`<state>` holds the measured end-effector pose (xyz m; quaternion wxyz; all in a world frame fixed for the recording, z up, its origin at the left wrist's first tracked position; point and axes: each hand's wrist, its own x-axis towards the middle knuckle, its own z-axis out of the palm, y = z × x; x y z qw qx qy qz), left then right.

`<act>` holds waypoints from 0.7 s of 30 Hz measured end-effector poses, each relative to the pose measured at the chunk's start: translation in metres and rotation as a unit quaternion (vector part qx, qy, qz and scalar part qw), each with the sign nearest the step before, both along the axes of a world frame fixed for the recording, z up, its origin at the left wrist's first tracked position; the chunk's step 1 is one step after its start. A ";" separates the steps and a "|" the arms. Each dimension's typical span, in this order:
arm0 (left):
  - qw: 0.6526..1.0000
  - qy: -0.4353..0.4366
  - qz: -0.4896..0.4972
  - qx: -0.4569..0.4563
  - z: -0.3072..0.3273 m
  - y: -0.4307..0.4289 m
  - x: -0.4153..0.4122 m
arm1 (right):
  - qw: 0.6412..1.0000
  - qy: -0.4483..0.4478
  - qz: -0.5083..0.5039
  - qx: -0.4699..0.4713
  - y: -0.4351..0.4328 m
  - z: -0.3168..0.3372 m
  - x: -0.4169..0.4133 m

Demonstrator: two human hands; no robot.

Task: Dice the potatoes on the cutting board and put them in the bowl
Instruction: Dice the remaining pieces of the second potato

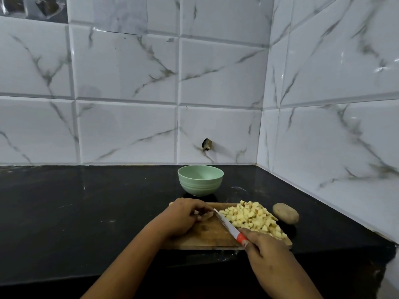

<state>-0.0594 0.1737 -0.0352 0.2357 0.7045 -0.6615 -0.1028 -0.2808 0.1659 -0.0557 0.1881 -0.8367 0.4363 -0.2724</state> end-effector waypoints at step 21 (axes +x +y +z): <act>0.985 0.006 0.157 -0.068 -0.016 0.016 -0.029 | 0.984 0.140 -0.024 -0.107 0.009 0.007 0.015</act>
